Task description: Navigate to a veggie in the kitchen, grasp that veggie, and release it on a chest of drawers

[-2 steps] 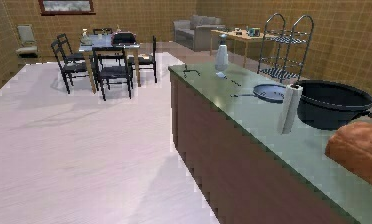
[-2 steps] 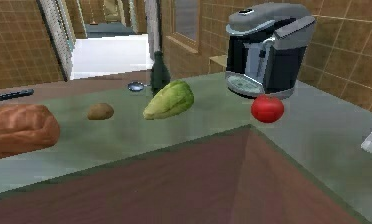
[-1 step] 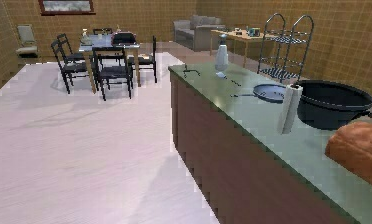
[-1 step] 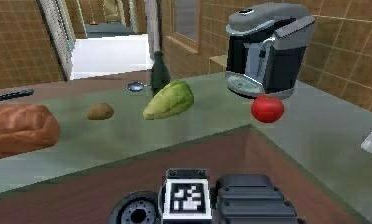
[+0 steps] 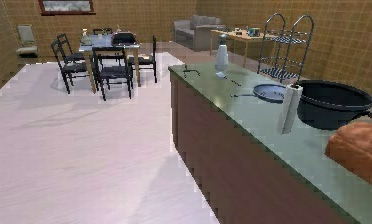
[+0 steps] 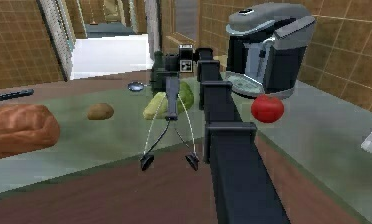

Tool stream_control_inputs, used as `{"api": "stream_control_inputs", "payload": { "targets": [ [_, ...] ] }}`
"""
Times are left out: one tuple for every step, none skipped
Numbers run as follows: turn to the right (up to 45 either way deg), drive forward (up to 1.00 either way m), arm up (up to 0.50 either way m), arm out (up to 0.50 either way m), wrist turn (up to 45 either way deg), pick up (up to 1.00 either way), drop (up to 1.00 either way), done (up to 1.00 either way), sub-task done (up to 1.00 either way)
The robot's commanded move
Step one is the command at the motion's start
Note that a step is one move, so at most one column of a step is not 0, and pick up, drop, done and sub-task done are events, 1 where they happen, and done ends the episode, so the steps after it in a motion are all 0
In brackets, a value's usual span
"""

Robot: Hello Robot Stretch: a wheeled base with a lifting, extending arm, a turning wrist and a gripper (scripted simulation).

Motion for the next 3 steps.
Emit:
{"api": "stream_control_inputs", "payload": {
  "targets": [
    [0.0,0.0,0.0,0.0,45.0,0.0,0.0,0.0,0.0],
    [0.0,0.0,0.0,0.0,45.0,0.0,0.0,0.0,0.0],
    [0.0,0.0,0.0,0.0,45.0,0.0,0.0,0.0,0.0]
  ]
}}
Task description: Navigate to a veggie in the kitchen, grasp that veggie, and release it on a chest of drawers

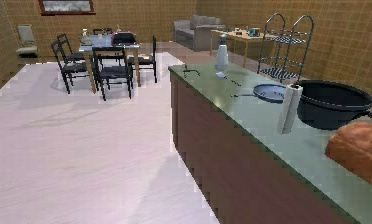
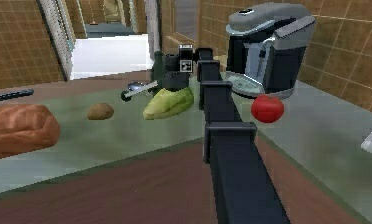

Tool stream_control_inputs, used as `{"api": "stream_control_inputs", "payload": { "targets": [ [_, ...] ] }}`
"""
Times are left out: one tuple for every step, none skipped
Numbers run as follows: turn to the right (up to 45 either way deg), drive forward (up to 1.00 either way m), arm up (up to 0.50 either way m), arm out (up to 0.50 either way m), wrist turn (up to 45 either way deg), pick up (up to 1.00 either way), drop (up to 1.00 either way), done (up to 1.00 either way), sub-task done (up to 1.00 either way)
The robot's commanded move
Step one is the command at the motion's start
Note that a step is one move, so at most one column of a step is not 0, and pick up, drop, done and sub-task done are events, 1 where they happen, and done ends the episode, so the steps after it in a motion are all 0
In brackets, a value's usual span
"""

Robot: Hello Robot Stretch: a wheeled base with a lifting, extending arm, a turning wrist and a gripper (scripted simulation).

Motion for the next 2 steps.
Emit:
{"api": "stream_control_inputs", "payload": {
  "targets": [
    [0.0,0.0,0.0,0.0,27.0,0.0,0.0,0.0,0.0],
    [0.0,0.0,-0.1,0.0,0.0,0.0,0.0,0.0,0.0]
  ]
}}
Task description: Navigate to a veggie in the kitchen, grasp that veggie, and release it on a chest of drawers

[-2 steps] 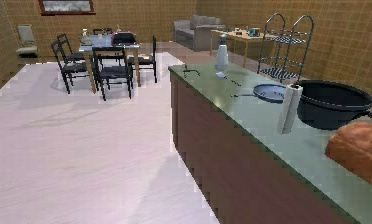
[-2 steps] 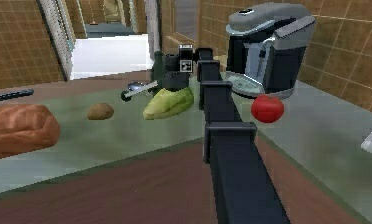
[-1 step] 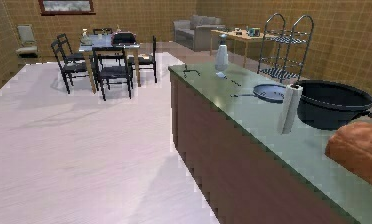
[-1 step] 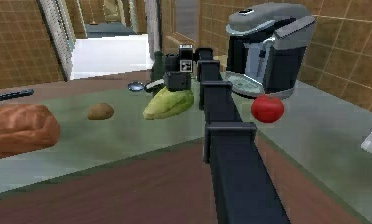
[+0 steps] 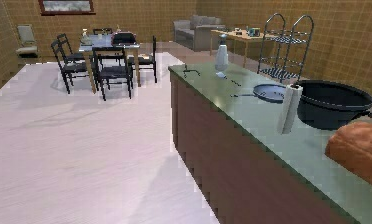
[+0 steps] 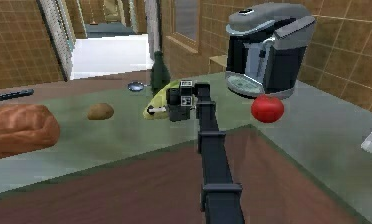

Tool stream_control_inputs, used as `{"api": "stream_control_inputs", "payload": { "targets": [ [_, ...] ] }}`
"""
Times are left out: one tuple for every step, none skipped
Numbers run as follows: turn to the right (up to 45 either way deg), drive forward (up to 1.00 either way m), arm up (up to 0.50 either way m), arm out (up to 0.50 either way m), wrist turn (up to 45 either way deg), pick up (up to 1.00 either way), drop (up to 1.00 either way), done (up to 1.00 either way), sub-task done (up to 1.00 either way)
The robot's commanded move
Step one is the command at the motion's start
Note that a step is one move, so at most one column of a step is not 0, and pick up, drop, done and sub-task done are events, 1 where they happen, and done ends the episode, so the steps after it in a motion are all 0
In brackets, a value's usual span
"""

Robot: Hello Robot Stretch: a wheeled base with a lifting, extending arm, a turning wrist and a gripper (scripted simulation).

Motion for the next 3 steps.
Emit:
{"api": "stream_control_inputs", "payload": {
  "targets": [
    [0.0,0.0,0.0,0.0,0.0,1.0,0.0,0.0,0.0],
    [0.0,0.0,0.1,0.0,0.0,0.0,0.0,0.0,0.0],
    [0.0,0.0,0.0,0.0,-45.0,0.0,0.0,0.0,0.0]
  ]
}}
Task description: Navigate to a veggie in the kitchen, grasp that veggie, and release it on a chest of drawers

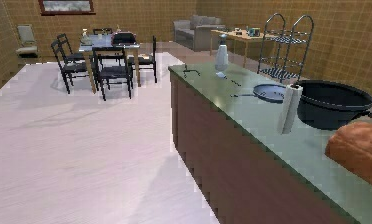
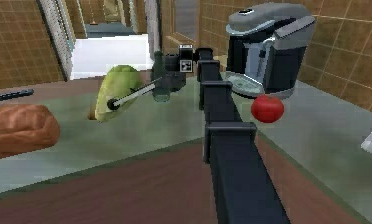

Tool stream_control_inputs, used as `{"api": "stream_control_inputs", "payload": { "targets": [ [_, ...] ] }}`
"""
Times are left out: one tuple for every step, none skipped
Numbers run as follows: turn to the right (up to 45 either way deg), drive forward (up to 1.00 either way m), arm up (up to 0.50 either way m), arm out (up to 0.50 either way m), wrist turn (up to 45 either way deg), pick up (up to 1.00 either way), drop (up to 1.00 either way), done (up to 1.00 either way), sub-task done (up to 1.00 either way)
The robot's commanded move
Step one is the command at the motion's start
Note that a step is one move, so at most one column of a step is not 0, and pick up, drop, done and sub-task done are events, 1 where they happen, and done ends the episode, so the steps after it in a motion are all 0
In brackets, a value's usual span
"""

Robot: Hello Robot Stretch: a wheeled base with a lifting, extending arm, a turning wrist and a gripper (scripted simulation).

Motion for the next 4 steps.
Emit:
{"api": "stream_control_inputs", "payload": {
  "targets": [
    [0.0,0.0,0.0,0.0,-45.0,0.0,0.0,0.0,0.0],
    [0.0,0.0,0.0,0.0,-21.0,0.0,0.0,0.0,0.0],
    [0.0,0.0,0.0,-0.4,0.0,0.0,0.0,0.0,0.0],
    [-21.0,0.0,0.0,0.0,0.0,0.0,0.0,0.0,0.0]
  ]
}}
